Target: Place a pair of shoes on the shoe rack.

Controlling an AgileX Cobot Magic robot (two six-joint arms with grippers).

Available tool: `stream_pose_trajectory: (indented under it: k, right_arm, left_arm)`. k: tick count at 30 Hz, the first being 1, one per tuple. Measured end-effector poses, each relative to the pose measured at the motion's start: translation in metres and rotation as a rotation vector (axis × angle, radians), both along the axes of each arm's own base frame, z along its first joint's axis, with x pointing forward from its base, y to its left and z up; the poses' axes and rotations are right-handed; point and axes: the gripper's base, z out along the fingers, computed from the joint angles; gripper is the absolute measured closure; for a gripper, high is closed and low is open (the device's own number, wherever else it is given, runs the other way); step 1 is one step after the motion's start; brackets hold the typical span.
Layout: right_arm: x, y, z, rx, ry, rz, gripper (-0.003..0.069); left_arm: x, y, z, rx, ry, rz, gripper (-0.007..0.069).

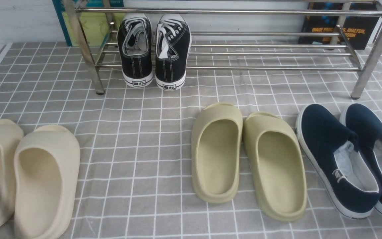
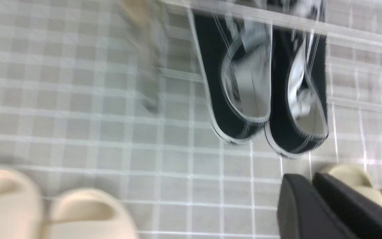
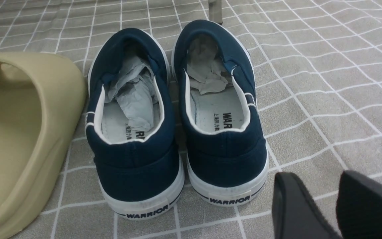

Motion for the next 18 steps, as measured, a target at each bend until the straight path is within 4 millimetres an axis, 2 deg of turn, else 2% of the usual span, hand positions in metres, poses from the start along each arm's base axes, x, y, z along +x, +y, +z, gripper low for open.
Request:
stream_pose_trajectory:
  k: [1, 2, 3, 5, 6, 7, 9, 10, 11, 12, 13, 14, 15, 18]
  right_arm:
    - [0.000, 0.000, 0.000, 0.000, 0.000, 0.000, 0.0419]
    - [0.000, 0.000, 0.000, 0.000, 0.000, 0.000, 0.0419]
    - [0.000, 0.000, 0.000, 0.000, 0.000, 0.000, 0.0419]
    - [0.000, 0.000, 0.000, 0.000, 0.000, 0.000, 0.0419]
    - [0.000, 0.000, 0.000, 0.000, 0.000, 0.000, 0.0419]
    - [0.000, 0.000, 0.000, 0.000, 0.000, 0.000, 0.0419]
    - [0.000, 0.000, 0.000, 0.000, 0.000, 0.000, 0.0419]
    - [0.000, 0.000, 0.000, 0.000, 0.000, 0.000, 0.0419]
    - [0.000, 0.000, 0.000, 0.000, 0.000, 0.000, 0.0419]
    - [0.000, 0.000, 0.000, 0.000, 0.000, 0.000, 0.0419]
    - [0.000, 0.000, 0.000, 0.000, 0.000, 0.000, 0.0419]
    - [0.000, 0.000, 0.000, 0.000, 0.000, 0.000, 0.0419]
    - [0.000, 0.000, 0.000, 0.000, 0.000, 0.000, 0.0419]
    - [0.000, 0.000, 0.000, 0.000, 0.000, 0.000, 0.0419]
  left_arm:
    - [-0.019, 0.006, 0.014, 0.006, -0.039, 0.003, 0.0605]
    - [-0.022, 0.007, 0.015, 0.005, -0.044, 0.002, 0.0608]
    - [-0.035, 0.011, 0.022, 0.005, -0.063, 0.004, 0.0616]
    - [-0.077, 0.022, 0.033, -0.002, -0.097, 0.005, 0.0629]
    - [-0.093, 0.026, 0.033, -0.005, -0.100, 0.004, 0.0629]
    - [-0.099, 0.027, 0.033, -0.005, -0.100, 0.004, 0.0629]
    - [-0.141, 0.037, 0.022, -0.015, -0.086, -0.005, 0.0629]
    - [-0.145, 0.038, 0.020, -0.015, -0.084, -0.005, 0.0629]
    - [-0.173, 0.044, 0.006, -0.020, -0.069, -0.011, 0.0628]
    - [-0.175, 0.045, 0.004, -0.021, -0.067, -0.012, 0.0628]
    - [-0.198, 0.050, -0.012, -0.032, -0.068, -0.016, 0.0628]
    - [-0.200, 0.050, -0.013, -0.033, -0.070, -0.016, 0.0628]
    - [-0.219, 0.055, -0.029, -0.059, -0.092, -0.007, 0.0628]
    - [-0.251, 0.063, -0.059, -0.105, -0.120, 0.018, 0.0627]
